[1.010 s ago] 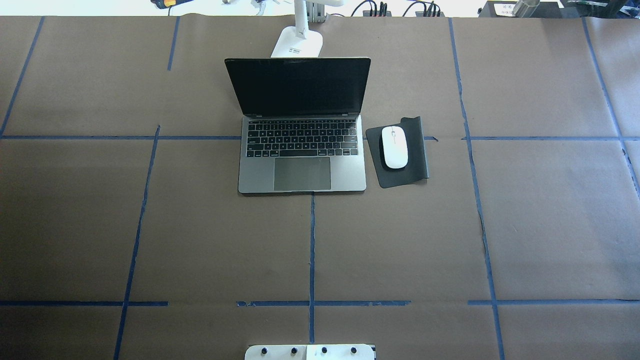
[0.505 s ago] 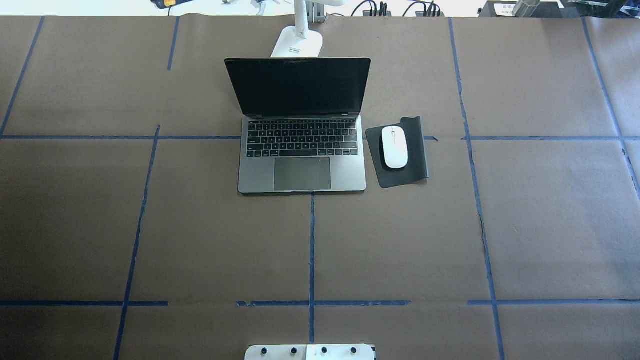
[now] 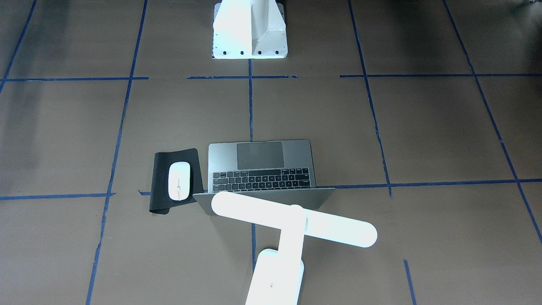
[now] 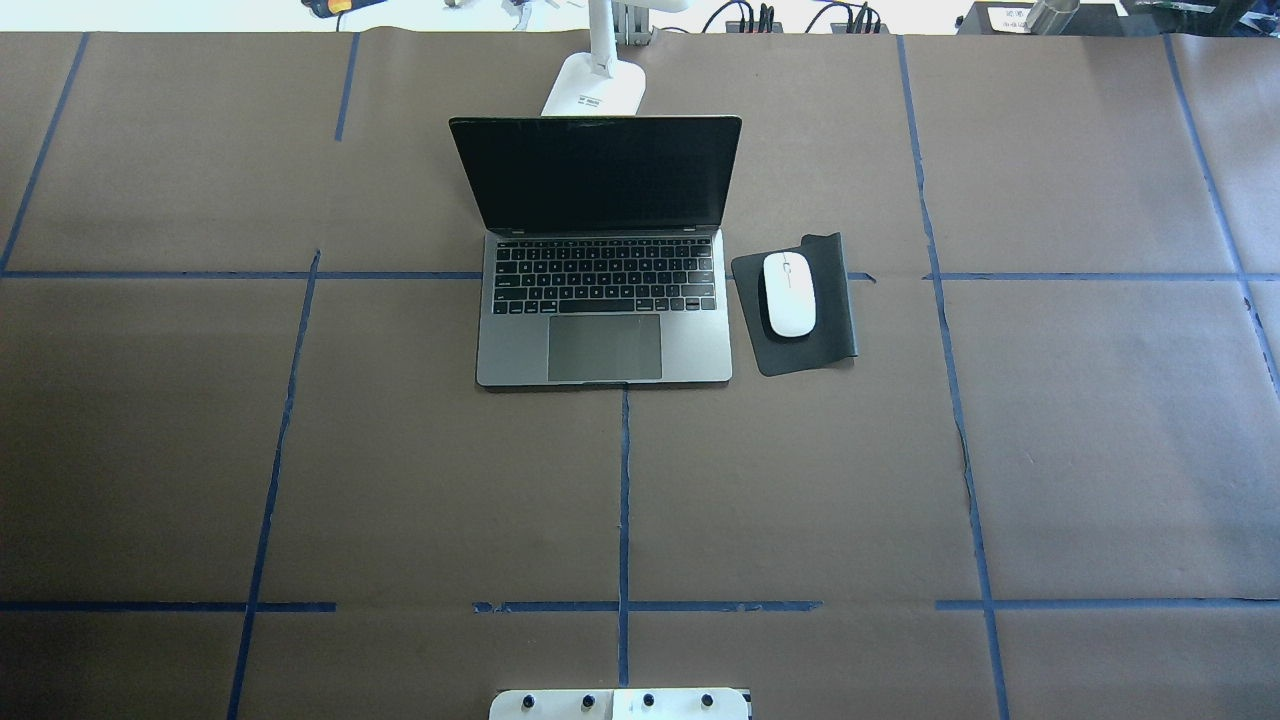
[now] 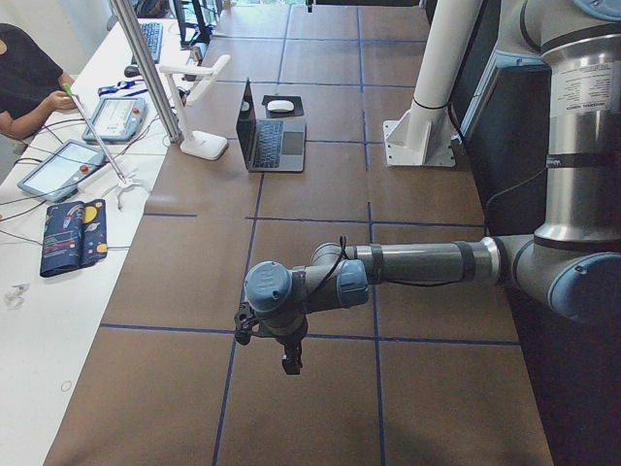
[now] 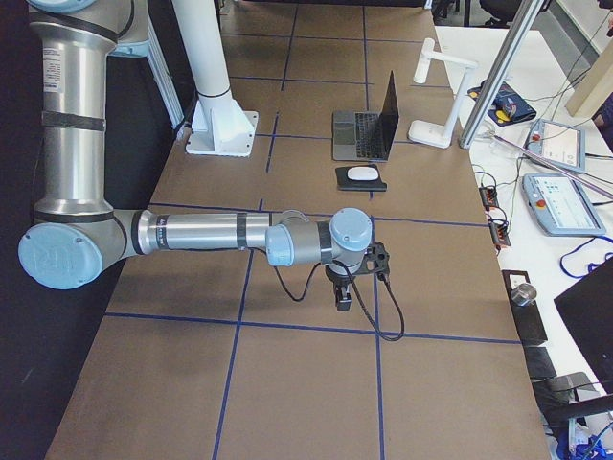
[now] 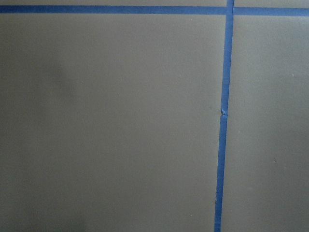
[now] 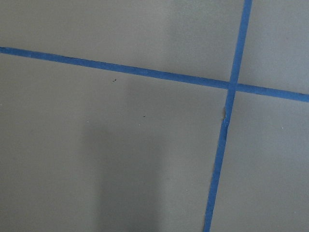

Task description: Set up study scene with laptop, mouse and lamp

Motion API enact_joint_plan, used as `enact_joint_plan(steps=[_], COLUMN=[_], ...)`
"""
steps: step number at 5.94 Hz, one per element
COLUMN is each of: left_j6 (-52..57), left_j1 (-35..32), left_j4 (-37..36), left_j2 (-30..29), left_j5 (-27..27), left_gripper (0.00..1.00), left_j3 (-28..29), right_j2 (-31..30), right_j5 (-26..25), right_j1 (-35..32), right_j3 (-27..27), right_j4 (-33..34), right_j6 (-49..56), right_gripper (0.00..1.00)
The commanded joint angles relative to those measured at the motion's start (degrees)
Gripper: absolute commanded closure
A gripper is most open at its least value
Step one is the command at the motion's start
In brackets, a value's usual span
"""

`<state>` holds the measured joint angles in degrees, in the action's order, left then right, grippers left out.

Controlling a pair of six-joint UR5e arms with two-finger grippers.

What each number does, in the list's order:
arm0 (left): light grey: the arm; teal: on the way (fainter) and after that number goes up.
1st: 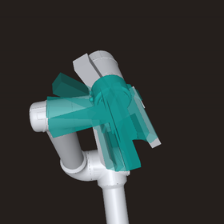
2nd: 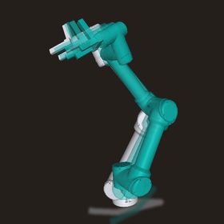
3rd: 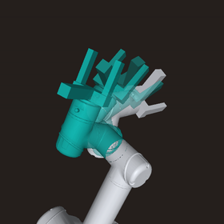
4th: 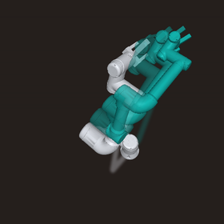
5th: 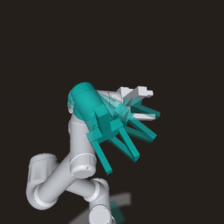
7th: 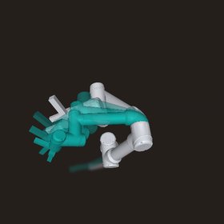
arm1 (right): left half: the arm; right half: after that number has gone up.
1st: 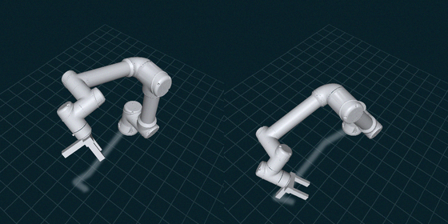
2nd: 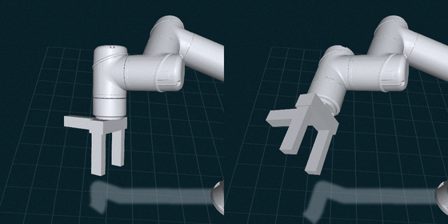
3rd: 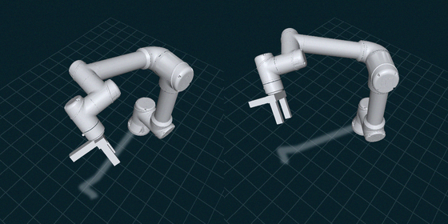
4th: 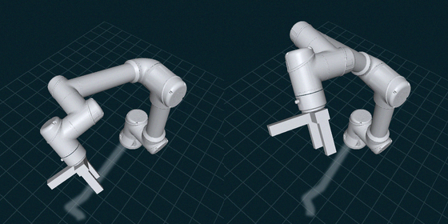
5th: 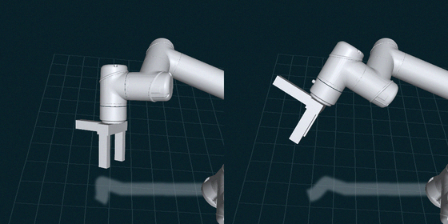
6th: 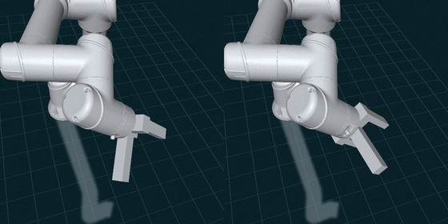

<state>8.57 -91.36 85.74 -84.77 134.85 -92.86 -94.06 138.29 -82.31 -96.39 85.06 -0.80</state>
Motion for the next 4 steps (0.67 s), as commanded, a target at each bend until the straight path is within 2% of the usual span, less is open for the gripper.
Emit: enact_joint_plan(steps=[1, 3, 4], left_j6=[-0.3, -0.31, -0.31], left_j1=[0.21, 0.47, 0.48], left_j4=[2.33, 1.54, 1.54], left_j2=[0.22, -0.22, -0.22], left_j5=[-0.28, -0.38, -0.38], left_gripper=[0.0, 0.0, 0.0], left_j3=[-1.71, -1.54, -1.37], right_j2=[0.2, 0.19, -0.07], right_j5=[1.44, 1.54, 1.63], right_j1=[0.83, -2.31, -3.9], right_j3=[0.06, -0.9, -0.47], right_j4=[0.19, 4.83, 5.11], right_j6=[0.0, 0.79, 3.32], right_gripper=[0.0, 0.0, 0.0])
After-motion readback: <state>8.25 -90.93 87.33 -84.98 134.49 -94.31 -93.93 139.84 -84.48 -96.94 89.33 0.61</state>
